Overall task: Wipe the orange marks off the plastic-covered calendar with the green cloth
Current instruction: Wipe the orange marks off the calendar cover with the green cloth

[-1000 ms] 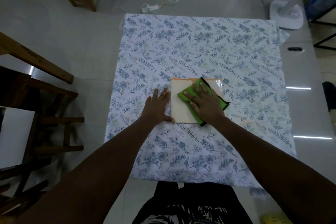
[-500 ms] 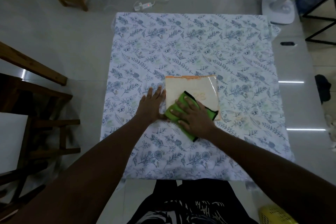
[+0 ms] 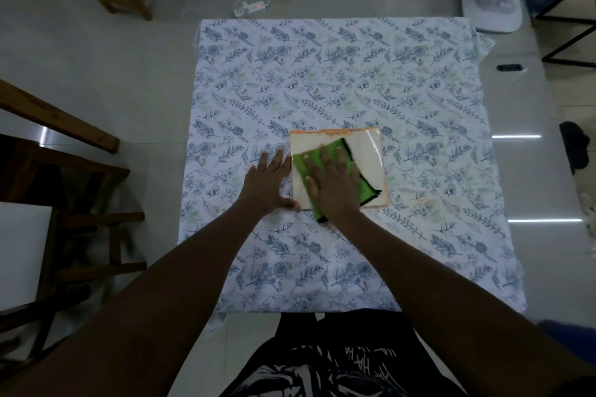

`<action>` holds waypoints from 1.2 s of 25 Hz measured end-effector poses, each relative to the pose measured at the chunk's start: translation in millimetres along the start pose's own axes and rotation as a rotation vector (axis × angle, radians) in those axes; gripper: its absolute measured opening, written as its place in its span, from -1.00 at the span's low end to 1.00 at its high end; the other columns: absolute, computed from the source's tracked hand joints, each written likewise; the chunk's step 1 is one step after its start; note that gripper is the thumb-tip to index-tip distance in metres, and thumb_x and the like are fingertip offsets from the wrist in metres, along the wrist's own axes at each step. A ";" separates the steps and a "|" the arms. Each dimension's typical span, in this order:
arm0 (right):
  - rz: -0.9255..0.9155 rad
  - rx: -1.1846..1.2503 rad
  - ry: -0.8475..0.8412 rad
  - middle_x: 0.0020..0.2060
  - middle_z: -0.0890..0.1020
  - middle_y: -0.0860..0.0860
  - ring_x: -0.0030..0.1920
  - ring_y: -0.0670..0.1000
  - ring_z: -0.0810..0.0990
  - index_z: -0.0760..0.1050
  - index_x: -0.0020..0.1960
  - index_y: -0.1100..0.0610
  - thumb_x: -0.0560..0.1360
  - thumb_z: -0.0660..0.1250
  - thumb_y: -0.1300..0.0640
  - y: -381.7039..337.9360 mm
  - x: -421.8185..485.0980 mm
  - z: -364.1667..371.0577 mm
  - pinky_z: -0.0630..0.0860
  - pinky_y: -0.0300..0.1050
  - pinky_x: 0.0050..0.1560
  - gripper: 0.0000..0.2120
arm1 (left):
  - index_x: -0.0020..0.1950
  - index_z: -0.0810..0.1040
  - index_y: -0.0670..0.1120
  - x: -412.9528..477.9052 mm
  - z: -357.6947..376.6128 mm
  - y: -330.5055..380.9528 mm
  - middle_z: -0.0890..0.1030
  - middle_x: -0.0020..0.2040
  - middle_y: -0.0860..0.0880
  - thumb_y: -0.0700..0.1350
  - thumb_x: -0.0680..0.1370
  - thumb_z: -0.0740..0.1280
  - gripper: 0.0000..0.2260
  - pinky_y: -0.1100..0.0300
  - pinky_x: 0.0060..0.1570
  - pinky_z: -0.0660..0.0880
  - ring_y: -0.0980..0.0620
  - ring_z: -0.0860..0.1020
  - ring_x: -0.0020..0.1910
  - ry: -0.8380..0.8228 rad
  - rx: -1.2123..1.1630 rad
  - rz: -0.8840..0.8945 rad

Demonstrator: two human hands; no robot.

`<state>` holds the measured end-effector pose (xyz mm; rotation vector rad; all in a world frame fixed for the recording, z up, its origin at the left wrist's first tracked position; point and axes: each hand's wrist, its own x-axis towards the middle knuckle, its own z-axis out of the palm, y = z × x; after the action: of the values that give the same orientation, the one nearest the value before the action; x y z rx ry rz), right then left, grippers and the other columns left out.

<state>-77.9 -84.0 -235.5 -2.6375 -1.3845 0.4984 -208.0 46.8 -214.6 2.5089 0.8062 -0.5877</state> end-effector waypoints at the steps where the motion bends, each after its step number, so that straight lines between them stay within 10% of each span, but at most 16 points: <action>1: -0.100 -0.027 -0.031 0.58 0.06 -0.02 0.57 0.18 -0.08 0.01 0.54 -0.21 0.59 -0.04 -0.20 -2.2 -8.9 3.5 0.01 0.28 0.45 -0.48 | 0.59 -0.14 -0.04 0.0 0.4 0.4 -0.18 0.61 -0.07 0.39 0.28 0.40 0.12 -0.28 0.47 0.03 -0.21 -0.19 0.57 0.000 0.001 0.001; 5: -0.288 -0.113 -0.082 0.58 0.03 -0.06 0.57 0.11 -0.09 -0.05 0.53 -0.24 0.59 -0.12 -0.22 35.2 -22.4 -1.3 0.10 0.27 0.45 -0.49 | 0.59 -0.14 -0.04 1.5 -0.7 1.5 -0.18 0.62 -0.07 0.39 0.28 0.41 0.12 -0.28 0.47 0.05 -0.22 -0.18 0.57 -0.015 0.011 -0.001; 12: 0.214 0.076 0.044 0.59 0.05 0.00 0.57 0.18 -0.08 0.05 0.53 -0.18 0.61 -0.05 -0.15 24.9 36.1 -13.2 0.04 0.33 0.45 -0.51 | 0.59 -0.16 -0.04 1.2 0.9 1.4 -0.18 0.61 -0.08 0.37 0.27 0.44 0.14 -0.28 0.47 0.03 -0.23 -0.20 0.57 -0.017 0.006 -0.011; 19: -0.226 -0.078 -0.088 0.59 0.01 -0.06 0.57 0.12 -0.09 -0.02 0.54 -0.22 0.60 -0.05 -0.21 24.1 -23.9 -4.2 0.08 0.28 0.43 -0.48 | 0.59 -0.14 -0.04 2.6 0.6 3.7 -0.17 0.61 -0.08 0.39 0.27 0.42 0.14 -0.28 0.47 0.08 -0.24 -0.18 0.57 -0.017 0.027 -0.011; 26: 0.226 0.055 0.030 0.59 0.03 0.03 0.57 0.20 -0.09 0.00 0.55 -0.15 0.61 -0.05 -0.20 46.3 24.6 -16.9 0.07 0.38 0.44 -0.47 | 0.59 -0.16 -0.07 0.1 -2.0 5.6 -0.18 0.61 -0.09 0.34 0.28 0.46 0.14 -0.29 0.48 0.04 -0.23 -0.20 0.57 -0.019 0.007 -0.024; 30: -0.002 -0.049 -0.003 0.59 0.02 0.00 0.57 0.19 -0.07 -0.03 0.55 -0.17 0.59 -0.04 -0.23 27.9 -10.3 0.2 0.06 0.31 0.43 -0.44 | 0.58 -0.21 -0.07 -1.4 -0.7 12.8 -0.18 0.61 -0.10 0.25 0.29 0.51 0.16 -0.30 0.46 0.03 -0.25 -0.21 0.56 -0.008 -0.048 -0.043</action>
<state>-61.7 -108.4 -240.5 -2.6751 -1.4177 0.4745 -200.9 37.2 -209.8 2.4501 0.8631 -0.5859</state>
